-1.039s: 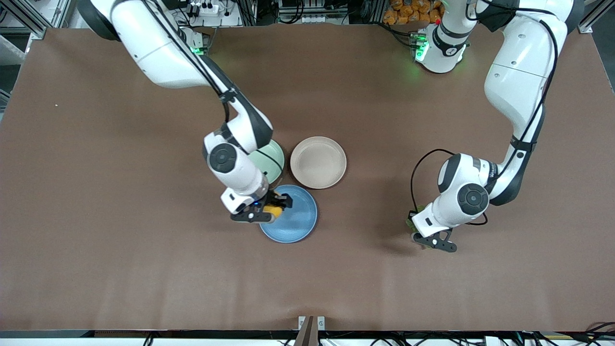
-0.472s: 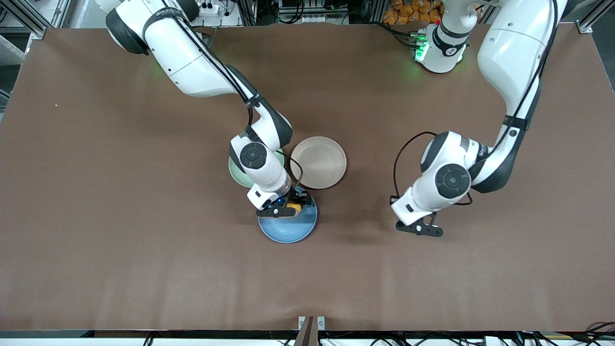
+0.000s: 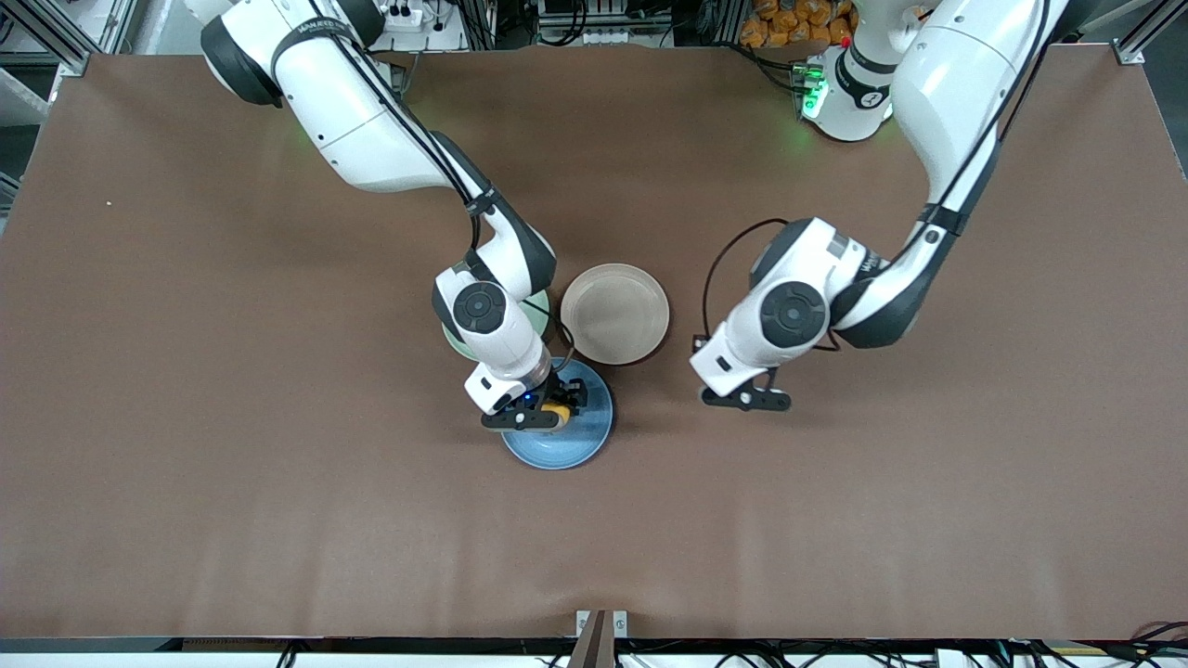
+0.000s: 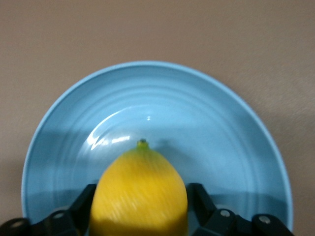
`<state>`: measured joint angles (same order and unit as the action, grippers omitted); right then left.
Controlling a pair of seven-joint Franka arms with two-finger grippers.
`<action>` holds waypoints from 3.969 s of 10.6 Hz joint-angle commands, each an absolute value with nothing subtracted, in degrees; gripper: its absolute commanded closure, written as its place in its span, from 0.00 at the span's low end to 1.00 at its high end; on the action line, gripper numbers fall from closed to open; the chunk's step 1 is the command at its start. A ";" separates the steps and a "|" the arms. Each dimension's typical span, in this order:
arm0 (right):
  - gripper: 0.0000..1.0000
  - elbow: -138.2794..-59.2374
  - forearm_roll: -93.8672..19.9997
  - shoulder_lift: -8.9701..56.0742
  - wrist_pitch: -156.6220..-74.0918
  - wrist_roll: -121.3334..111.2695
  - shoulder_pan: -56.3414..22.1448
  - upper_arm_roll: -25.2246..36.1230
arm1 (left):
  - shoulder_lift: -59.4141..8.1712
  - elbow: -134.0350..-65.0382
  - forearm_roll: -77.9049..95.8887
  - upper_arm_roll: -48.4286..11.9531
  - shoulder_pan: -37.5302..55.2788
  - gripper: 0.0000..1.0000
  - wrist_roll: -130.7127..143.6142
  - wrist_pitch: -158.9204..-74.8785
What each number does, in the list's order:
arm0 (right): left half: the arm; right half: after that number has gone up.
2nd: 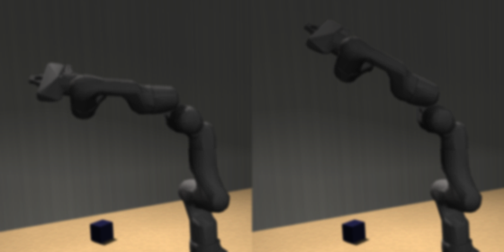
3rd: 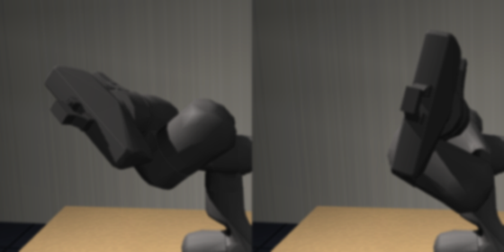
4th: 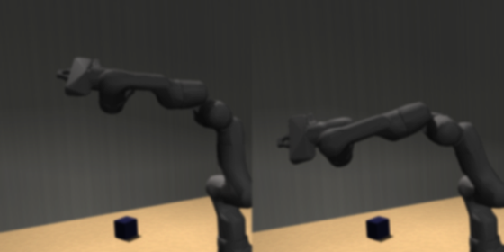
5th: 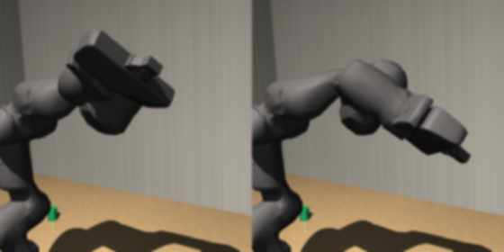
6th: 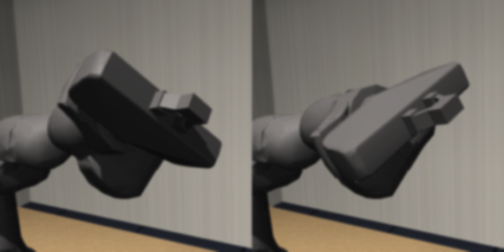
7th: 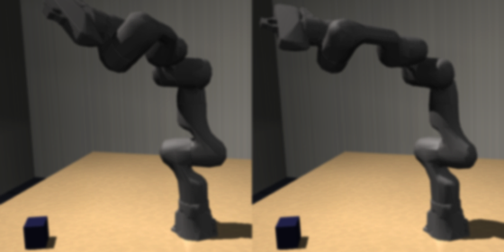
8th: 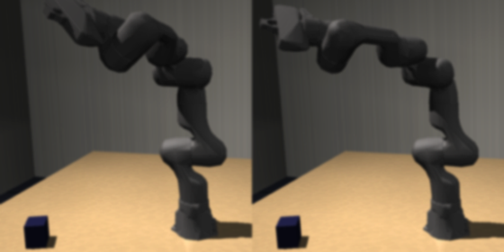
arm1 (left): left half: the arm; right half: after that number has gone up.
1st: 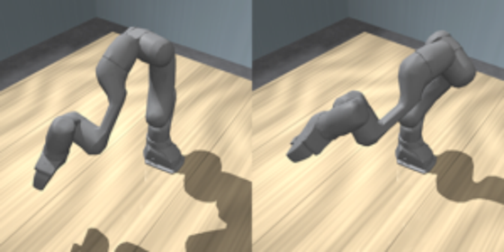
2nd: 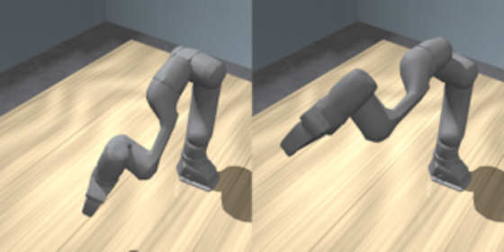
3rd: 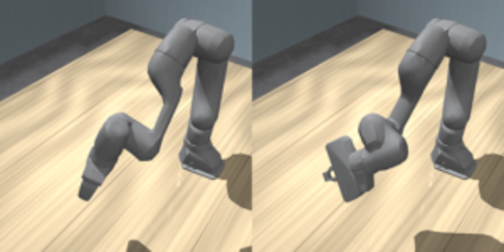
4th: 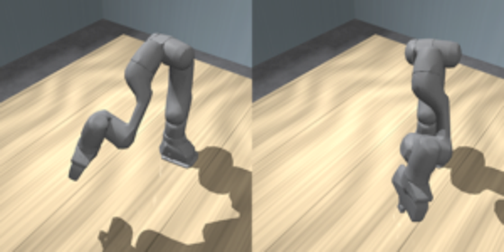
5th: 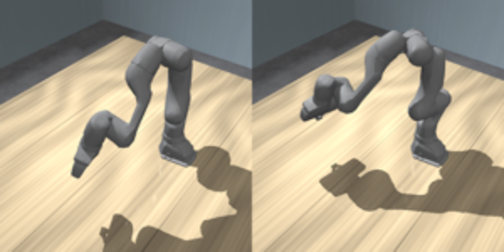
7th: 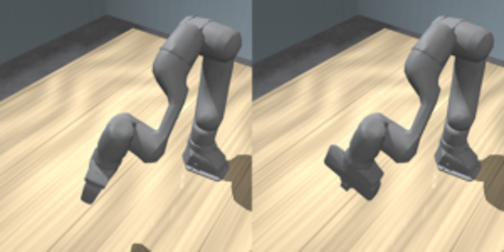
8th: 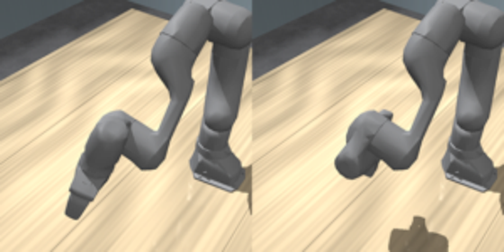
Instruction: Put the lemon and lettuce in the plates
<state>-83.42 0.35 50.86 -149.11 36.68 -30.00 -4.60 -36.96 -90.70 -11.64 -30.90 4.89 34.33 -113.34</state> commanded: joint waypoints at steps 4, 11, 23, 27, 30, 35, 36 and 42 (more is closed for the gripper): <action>0.00 -78.24 -0.52 50.98 -142.94 39.90 -29.62 -4.83 | -37.34 -91.14 -10.72 -34.80 9.48 1.00 48.76 -112.14; 0.00 -69.25 -2.90 45.99 -121.12 34.48 -25.16 -4.83 | -40.95 -91.14 -10.55 -34.37 14.85 0.78 51.24 -114.52; 0.00 -91.76 -2.99 14.43 -95.21 -0.68 -7.56 -2.48 | -36.56 -85.97 -11.69 -19.89 15.64 0.00 55.28 -114.52; 0.00 -90.62 -2.37 9.94 -91.32 -5.61 -6.86 3.32 | -36.48 -84.99 -15.02 -15.65 15.12 0.00 52.83 -114.52; 0.00 -89.91 -2.11 7.57 -87.38 -6.15 -6.16 5.80 | -35.07 -85.78 -16.17 -14.85 12.32 0.00 48.01 -112.86; 0.00 -88.87 -2.11 2.38 -87.10 -5.71 -3.71 6.07 | -27.18 -94.90 -13.38 -16.35 5.02 0.00 35.64 -106.96; 0.00 -87.29 -2.02 2.37 -85.71 -5.71 -3.00 6.15 | -25.07 -97.18 -12.05 -15.04 4.92 0.00 32.29 -106.96; 0.00 -83.32 -0.01 2.02 -81.21 -5.71 -2.37 6.33 | -6.17 -111.98 -5.28 -9.84 4.22 0.00 17.14 -107.66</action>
